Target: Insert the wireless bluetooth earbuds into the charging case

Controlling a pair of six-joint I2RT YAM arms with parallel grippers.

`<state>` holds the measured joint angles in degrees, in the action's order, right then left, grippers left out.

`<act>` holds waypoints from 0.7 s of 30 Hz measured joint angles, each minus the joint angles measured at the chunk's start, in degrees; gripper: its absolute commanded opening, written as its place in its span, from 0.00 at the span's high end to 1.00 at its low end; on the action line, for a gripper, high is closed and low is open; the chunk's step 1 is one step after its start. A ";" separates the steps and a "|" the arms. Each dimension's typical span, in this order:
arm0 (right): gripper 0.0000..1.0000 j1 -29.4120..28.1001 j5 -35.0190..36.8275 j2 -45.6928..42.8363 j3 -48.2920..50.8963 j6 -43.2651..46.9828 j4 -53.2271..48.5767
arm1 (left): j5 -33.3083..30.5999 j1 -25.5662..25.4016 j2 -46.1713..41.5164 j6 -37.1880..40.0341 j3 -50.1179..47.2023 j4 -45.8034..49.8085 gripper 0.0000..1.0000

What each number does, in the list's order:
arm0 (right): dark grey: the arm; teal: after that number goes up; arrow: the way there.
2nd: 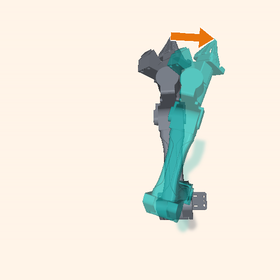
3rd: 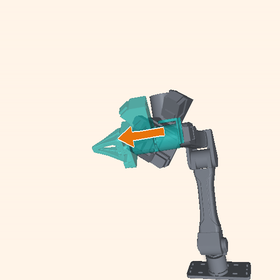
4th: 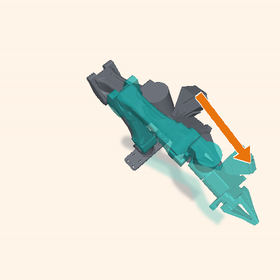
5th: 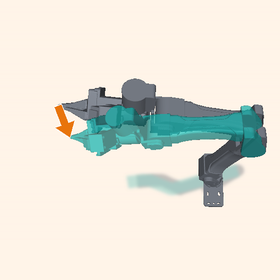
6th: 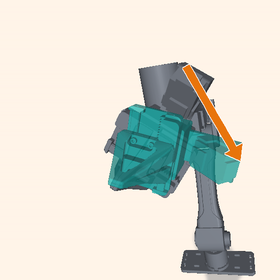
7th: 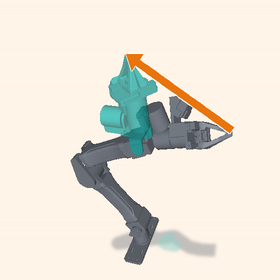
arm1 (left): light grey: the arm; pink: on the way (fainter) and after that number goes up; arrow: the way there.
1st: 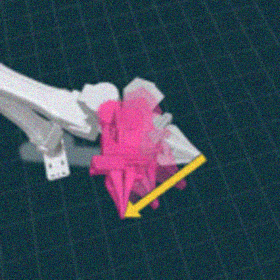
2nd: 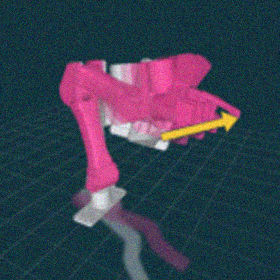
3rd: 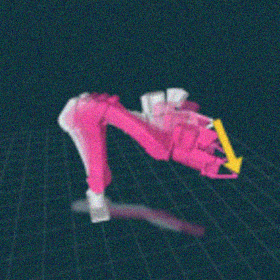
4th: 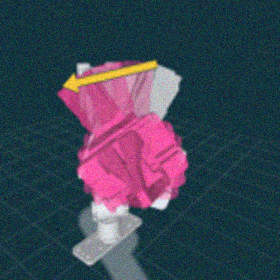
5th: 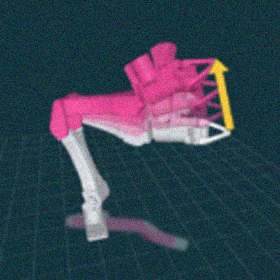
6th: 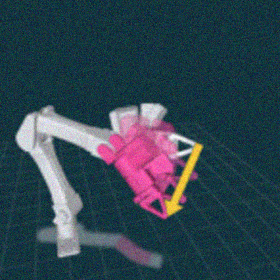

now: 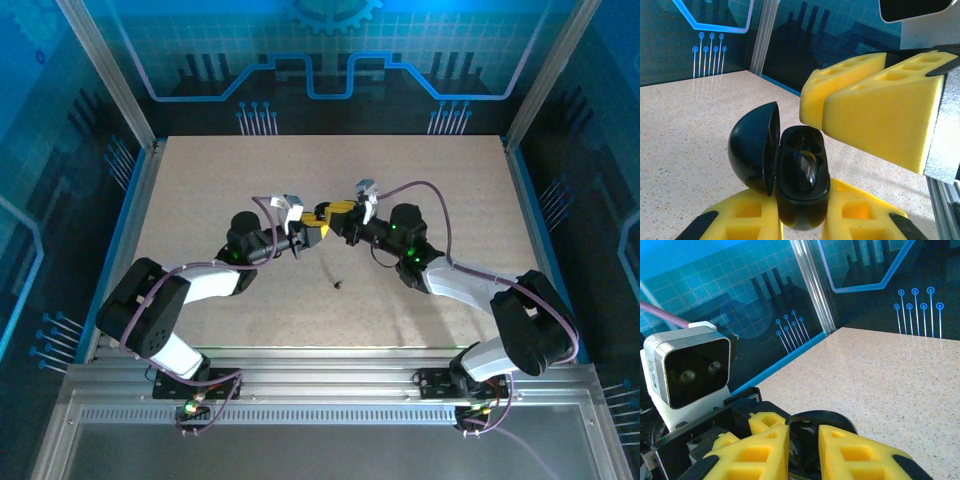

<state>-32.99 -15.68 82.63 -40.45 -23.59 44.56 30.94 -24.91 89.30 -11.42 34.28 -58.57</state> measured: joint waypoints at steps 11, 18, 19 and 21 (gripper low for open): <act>0.76 0.04 0.98 -3.30 -0.07 -1.36 -13.86 | -5.07 0.02 -1.11 3.02 -0.02 7.28 0.94; 0.73 0.00 5.73 -8.24 -4.57 -6.34 -40.24 | -9.99 0.07 -4.92 3.45 -2.01 12.66 0.94; 0.72 -0.04 6.78 -8.94 -5.81 -7.78 -44.63 | -10.43 0.09 -5.75 3.43 -2.71 13.18 0.95; 0.71 -0.17 8.52 -9.97 -7.89 -10.99 -52.22 | -10.75 0.11 -7.13 3.43 -4.46 13.51 0.94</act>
<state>-33.17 -7.16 72.66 -48.34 -34.59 -7.66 20.18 -24.80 82.17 -7.99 29.82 -45.06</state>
